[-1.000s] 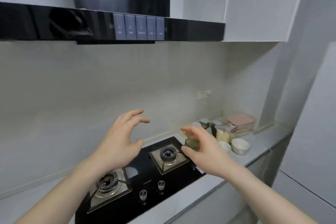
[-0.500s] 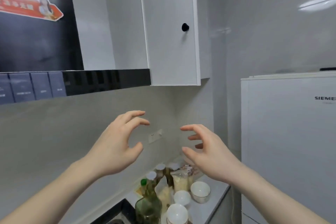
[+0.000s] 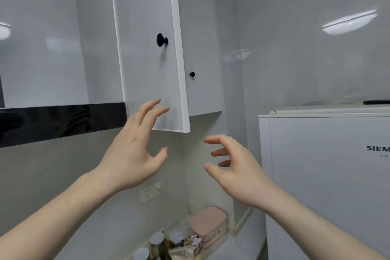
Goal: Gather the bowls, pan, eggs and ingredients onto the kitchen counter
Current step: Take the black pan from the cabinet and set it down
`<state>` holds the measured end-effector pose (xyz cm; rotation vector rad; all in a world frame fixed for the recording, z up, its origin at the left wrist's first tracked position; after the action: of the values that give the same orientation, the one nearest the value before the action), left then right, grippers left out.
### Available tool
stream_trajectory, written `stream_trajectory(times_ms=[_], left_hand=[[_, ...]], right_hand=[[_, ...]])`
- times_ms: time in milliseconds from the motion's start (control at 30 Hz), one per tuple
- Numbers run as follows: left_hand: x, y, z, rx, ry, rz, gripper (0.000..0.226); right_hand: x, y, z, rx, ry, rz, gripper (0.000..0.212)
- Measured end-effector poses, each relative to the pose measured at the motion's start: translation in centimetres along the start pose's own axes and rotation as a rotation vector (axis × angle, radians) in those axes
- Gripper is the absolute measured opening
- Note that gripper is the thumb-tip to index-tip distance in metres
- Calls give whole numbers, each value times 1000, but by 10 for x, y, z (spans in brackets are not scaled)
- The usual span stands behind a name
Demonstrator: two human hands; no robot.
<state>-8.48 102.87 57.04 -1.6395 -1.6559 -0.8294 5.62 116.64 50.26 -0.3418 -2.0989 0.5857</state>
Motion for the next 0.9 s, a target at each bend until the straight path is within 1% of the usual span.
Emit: stream_trajectory(times_ms=[67, 133, 167, 200, 267, 333, 367, 467, 533, 567, 633, 700, 767, 900], left_hand=[[10, -8, 14, 37, 14, -29, 87], [15, -21, 24, 62, 27, -87, 87], [16, -29, 28, 77, 48, -126, 82], [16, -37, 29, 87, 80, -172, 73], [12, -50, 28, 125, 148, -278, 47], [8, -58, 35, 178, 165, -387, 27], [7, -59, 40, 198, 150, -425, 22], [3, -55, 59, 208, 91, -517, 20], [3, -52, 72, 204, 87, -582, 15], [1, -51, 82, 231, 60, -603, 16], [-2, -49, 106, 297, -30, -637, 27], [3, -49, 131, 313, -83, -634, 35], [20, -52, 151, 320, -93, -604, 40], [67, -76, 187, 434, -83, -523, 56]], right_hand=[[22, 13, 1, 44, -6, -29, 43], [44, 22, 6, 82, -14, -60, 43], [56, 29, 9, 107, -23, -78, 43], [67, 35, 12, 132, -29, -93, 42], [91, 50, 18, 175, -46, -112, 41], [116, 67, 23, 208, -77, -146, 41], [127, 76, 25, 222, -91, -154, 41], [159, 101, 34, 260, -112, -166, 41], [186, 120, 42, 277, -119, -164, 41], [200, 128, 48, 273, -125, -161, 41], [223, 140, 65, 251, -151, -158, 43], [244, 144, 84, 218, -185, -165, 45], [262, 145, 98, 180, -212, -180, 46], [295, 146, 109, 110, -187, -184, 51]])
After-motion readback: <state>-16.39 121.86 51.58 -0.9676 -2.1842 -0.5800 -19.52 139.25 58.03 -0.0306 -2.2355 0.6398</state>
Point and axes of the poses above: each hand's wrist, its own x-axis towards the middle knuckle, its own z-axis out of the palm, y = z × x, the point moved 10 cm from there along x, towards the middle knuckle, and after that the axes turned 1 degree about -x, right-handed, at the moved point
